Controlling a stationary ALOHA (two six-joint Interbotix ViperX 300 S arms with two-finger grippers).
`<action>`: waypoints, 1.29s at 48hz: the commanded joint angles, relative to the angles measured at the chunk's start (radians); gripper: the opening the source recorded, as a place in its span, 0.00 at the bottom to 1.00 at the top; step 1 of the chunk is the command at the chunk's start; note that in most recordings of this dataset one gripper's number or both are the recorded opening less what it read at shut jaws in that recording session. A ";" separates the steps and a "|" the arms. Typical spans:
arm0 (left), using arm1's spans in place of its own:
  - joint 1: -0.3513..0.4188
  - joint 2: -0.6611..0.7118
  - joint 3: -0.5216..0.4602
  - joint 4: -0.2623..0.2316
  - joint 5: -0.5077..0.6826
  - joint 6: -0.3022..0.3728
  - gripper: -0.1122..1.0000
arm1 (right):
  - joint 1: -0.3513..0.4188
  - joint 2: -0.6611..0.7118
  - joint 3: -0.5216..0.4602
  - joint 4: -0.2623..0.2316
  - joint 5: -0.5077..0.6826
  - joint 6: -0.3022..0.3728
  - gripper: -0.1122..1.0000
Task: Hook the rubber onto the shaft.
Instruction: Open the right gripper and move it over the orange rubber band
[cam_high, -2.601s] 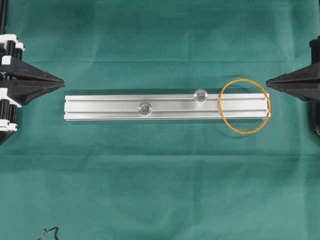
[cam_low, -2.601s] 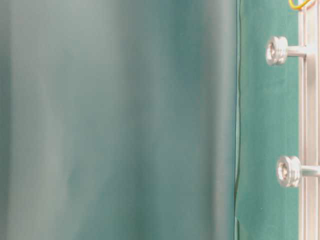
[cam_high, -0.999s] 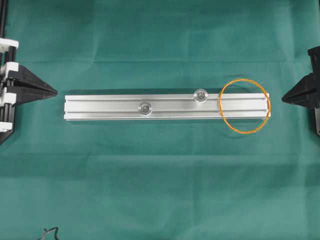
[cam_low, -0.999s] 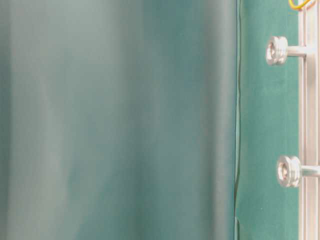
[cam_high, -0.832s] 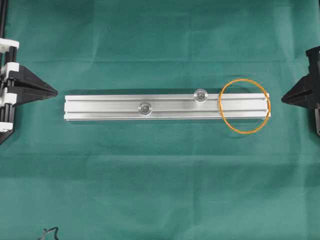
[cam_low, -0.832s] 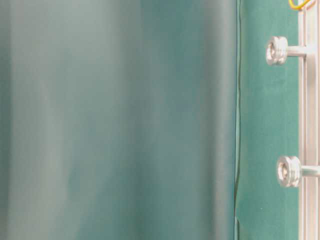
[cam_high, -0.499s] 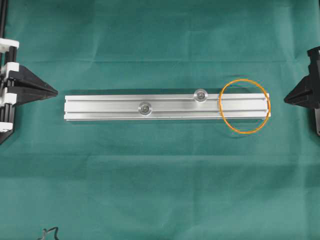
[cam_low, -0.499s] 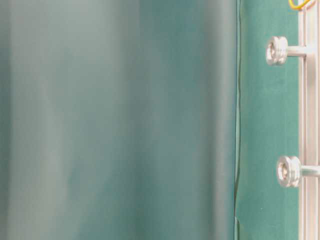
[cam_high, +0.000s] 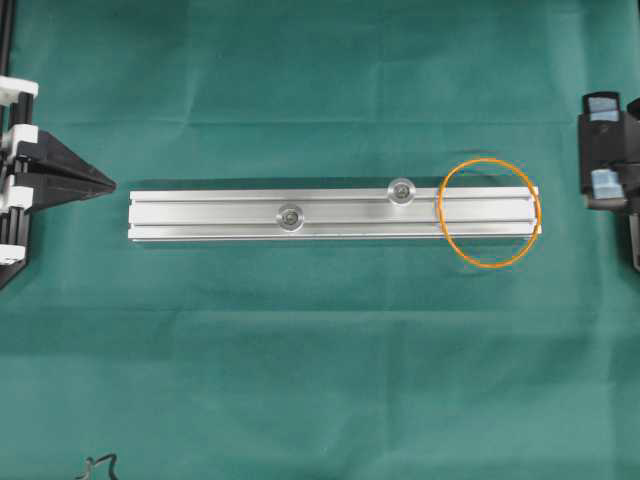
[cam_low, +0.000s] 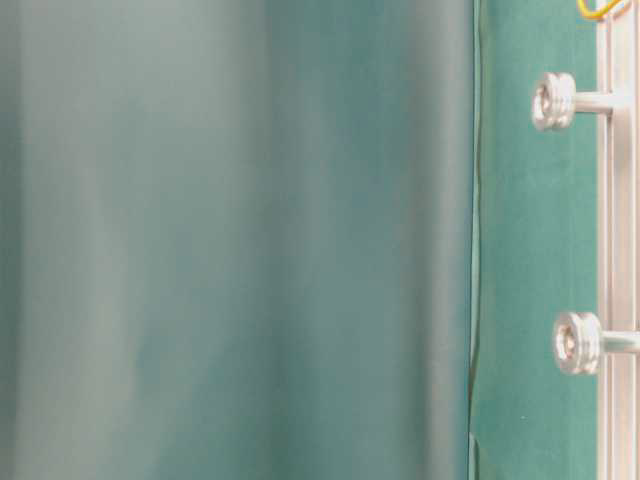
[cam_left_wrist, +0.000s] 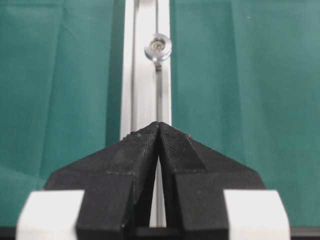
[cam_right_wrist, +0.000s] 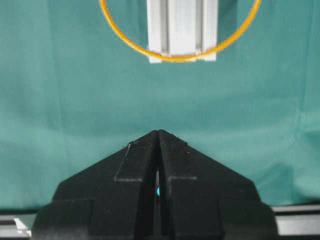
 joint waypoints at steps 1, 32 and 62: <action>-0.002 0.008 -0.032 0.003 -0.005 -0.002 0.10 | 0.000 0.005 -0.026 -0.005 0.008 0.005 0.12; -0.002 0.006 -0.035 0.003 -0.005 -0.002 0.10 | 0.000 0.012 -0.026 -0.011 0.051 -0.038 0.13; -0.011 0.008 -0.040 0.003 -0.005 -0.002 0.10 | 0.000 0.012 -0.028 -0.038 0.051 -0.063 0.98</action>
